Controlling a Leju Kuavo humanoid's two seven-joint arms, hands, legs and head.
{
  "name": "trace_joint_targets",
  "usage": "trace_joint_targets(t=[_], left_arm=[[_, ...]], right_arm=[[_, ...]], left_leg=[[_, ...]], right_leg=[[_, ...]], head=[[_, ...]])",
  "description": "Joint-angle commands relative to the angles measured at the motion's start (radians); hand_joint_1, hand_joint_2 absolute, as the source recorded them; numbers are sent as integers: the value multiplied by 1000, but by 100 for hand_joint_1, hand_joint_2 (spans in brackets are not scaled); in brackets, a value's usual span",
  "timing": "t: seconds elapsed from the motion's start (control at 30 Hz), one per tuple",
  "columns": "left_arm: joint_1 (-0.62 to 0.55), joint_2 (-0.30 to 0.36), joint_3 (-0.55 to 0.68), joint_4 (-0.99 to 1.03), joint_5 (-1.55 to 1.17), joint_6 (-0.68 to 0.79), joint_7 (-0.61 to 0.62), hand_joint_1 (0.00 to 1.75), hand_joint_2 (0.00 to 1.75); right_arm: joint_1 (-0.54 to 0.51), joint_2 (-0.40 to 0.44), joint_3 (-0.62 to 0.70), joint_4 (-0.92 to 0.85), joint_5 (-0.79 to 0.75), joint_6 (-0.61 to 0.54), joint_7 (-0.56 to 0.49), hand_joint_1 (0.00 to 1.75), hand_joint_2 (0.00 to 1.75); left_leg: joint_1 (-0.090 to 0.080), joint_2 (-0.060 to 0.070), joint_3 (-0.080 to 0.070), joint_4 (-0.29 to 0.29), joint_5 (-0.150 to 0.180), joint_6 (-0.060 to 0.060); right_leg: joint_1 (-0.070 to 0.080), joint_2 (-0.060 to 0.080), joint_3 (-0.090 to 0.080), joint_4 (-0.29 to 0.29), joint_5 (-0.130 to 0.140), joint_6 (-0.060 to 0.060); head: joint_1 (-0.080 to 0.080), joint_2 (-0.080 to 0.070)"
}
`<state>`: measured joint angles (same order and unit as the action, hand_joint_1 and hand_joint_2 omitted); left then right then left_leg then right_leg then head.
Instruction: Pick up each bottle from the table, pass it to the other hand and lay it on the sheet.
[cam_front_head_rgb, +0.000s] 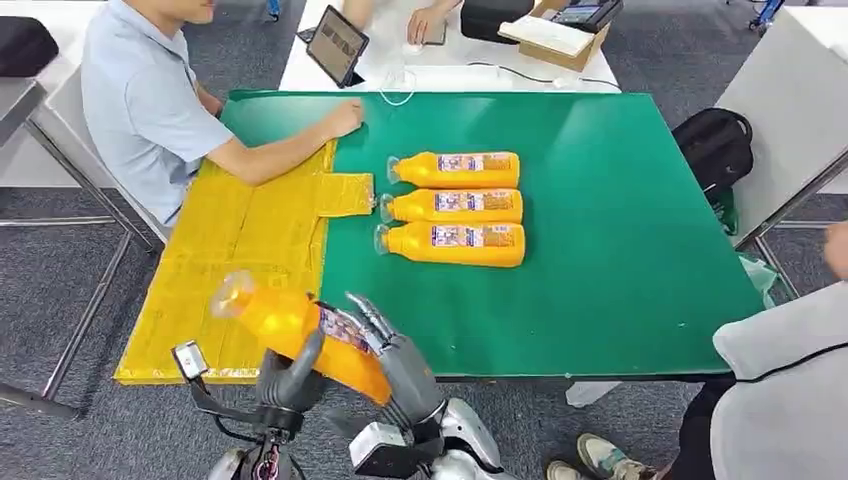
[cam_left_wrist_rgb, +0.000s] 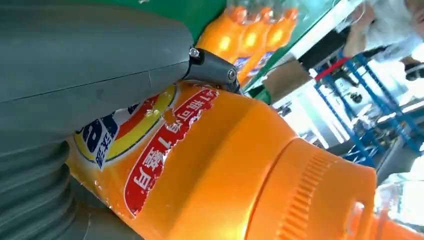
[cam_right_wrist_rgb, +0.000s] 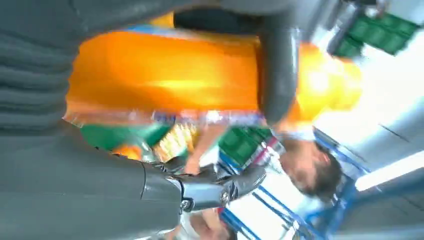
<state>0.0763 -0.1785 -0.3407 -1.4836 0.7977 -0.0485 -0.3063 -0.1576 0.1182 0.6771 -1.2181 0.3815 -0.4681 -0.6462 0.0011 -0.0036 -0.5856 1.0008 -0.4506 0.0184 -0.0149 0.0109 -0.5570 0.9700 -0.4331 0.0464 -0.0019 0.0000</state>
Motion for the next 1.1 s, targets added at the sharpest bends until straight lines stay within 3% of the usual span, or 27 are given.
trace_joint_targets(t=[0.03,0.2,0.27,0.3,0.4,0.53,0.6,0.73,0.87,1.1], left_arm=[[-49,11,121,43,-204,194,-80,175,175],[-47,20,134,39,-203,192,-79,175,175],[-35,29,160,6,-279,250,-133,175,175],[-37,55,168,-4,-496,406,-206,175,175],[-94,84,198,46,-747,547,-240,175,175],[-125,87,196,88,-860,595,-244,175,175],[-180,114,180,192,-1131,727,-200,175,175],[-319,164,169,498,-1557,747,-54,175,175],[-443,167,199,778,-1742,747,1,175,175],[-545,191,194,1029,-1907,717,100,175,175]], right_arm=[[69,-36,-66,-199,21,-103,-38,0,0],[75,-39,-61,-210,23,-106,-38,0,0],[71,-32,-50,-213,22,-128,-48,0,0],[73,-32,-44,-227,29,-153,-52,0,0],[76,-34,-49,-250,42,-221,-52,0,0],[75,-30,-62,-261,35,-230,-52,0,0],[89,-7,-102,-290,40,-230,-52,0,0],[88,17,-128,-273,38,-230,-52,0,0],[60,12,-71,-213,-4,-230,-52,0,0],[37,7,-4,-150,-63,-230,-52,0,0]], left_leg=[[0,-1,0,-1,0,0],[1,-1,2,0,-1,-1],[1,-1,1,-1,0,-1],[1,0,2,0,-1,-1],[1,2,2,0,-1,-1],[1,-3,1,0,1,-1],[0,-2,2,-1,1,-1],[0,-5,2,-2,2,-2],[0,-4,4,-4,3,-2],[1,0,4,-2,2,-2]], right_leg=[[0,-2,1,0,0,-1],[2,-3,3,-1,-1,-2],[1,-2,2,0,-1,-1],[1,-1,2,0,-1,-2],[2,0,2,0,0,-2],[1,-4,2,0,-1,-2],[1,-3,3,-1,0,-2],[1,-7,4,-1,-1,-3],[1,-5,5,-2,0,-2],[1,-2,5,-1,0,-2]], head=[[0,0],[0,0],[0,0],[0,0],[0,0],[0,0],[0,0],[0,0],[0,0],[0,0]])
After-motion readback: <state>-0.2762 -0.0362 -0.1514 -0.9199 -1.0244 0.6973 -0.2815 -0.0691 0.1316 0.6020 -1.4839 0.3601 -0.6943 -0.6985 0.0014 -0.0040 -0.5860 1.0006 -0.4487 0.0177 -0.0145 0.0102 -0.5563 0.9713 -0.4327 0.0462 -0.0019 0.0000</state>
